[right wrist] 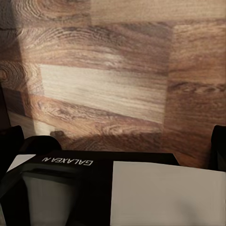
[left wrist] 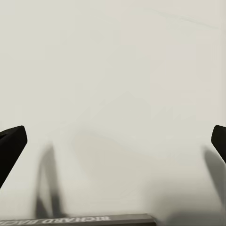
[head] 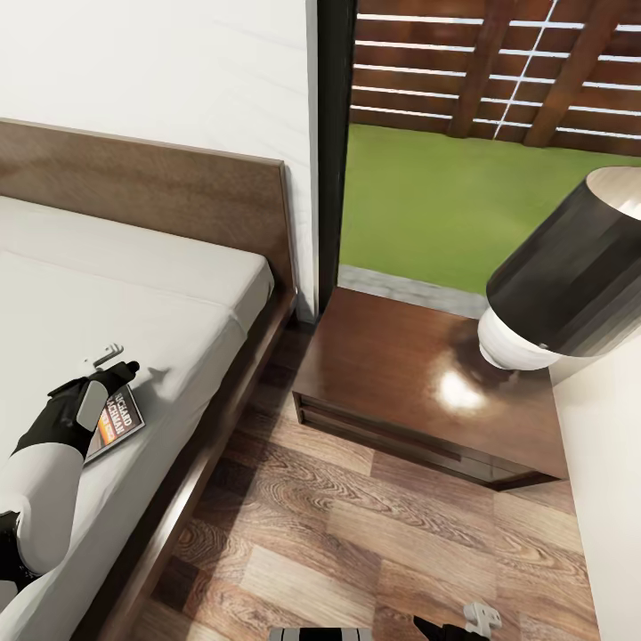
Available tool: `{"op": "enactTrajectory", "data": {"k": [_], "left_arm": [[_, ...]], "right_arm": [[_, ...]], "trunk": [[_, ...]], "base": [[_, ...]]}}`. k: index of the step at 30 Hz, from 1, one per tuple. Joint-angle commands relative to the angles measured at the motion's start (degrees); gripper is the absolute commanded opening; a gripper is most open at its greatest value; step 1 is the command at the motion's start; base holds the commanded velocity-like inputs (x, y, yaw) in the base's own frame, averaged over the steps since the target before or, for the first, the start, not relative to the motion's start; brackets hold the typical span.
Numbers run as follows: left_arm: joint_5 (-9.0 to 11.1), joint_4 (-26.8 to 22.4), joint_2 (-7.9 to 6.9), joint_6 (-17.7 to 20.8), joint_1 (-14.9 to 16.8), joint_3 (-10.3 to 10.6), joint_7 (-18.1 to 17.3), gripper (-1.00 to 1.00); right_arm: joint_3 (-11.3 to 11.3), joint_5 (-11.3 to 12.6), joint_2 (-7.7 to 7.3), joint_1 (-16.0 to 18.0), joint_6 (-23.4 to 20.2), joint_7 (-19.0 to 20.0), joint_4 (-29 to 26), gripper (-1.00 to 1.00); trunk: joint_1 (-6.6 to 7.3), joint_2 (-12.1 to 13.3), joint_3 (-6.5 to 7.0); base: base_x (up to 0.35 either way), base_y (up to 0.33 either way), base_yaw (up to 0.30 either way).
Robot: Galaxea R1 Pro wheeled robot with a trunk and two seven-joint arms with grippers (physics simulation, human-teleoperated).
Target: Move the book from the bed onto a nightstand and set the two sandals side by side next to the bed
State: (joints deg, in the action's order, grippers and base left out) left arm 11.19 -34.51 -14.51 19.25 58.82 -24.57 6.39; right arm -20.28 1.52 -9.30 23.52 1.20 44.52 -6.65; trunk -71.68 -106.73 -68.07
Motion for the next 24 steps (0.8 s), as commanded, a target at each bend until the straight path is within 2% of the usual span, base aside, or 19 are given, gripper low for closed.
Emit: {"op": "enactTrajectory", "data": {"k": [1,10,13,16,19,24], "left_arm": [[0.94,3.84,0.0,0.49,-0.02,-0.05,0.46,1.0],[1.13,4.62,-0.14,0.79,-0.02,-0.13,0.43,1.0],[1.19,4.52,-0.44,2.05,-0.02,-0.35,-0.64,1.0],[1.2,4.03,-0.94,4.4,-0.02,-0.5,-1.56,1.0],[1.45,3.4,-2.37,5.43,-0.02,-0.62,-1.77,1.0],[3.49,1.28,-3.8,9.54,0.05,-0.6,-1.81,1.0]], "right_arm": [[0.06,0.15,-0.02,0.02,0.12,0.15,0.06,1.0],[0.06,0.15,-0.02,-0.01,0.12,0.19,0.06,1.0],[0.06,0.15,-0.02,-0.01,0.12,0.18,0.06,1.0],[0.06,0.15,-0.02,-0.02,0.12,0.19,0.06,1.0],[0.06,0.15,-0.02,-0.01,0.12,0.19,0.06,1.0],[0.06,0.15,-0.02,0.0,0.12,0.17,0.06,1.0]], "trunk": [[0.0,-0.01,-0.04],[0.0,-0.01,-0.04],[0.0,-0.01,-0.04],[0.0,-0.01,-0.04],[0.0,-0.01,-0.04],[0.0,-0.01,-0.04]], "base": [[0.0,0.0,0.0],[0.0,0.0,-0.03],[0.0,0.0,-0.011],[0.0,0.0,-0.002],[0.0,0.0,0.0],[0.0,0.0,0.0]]}}
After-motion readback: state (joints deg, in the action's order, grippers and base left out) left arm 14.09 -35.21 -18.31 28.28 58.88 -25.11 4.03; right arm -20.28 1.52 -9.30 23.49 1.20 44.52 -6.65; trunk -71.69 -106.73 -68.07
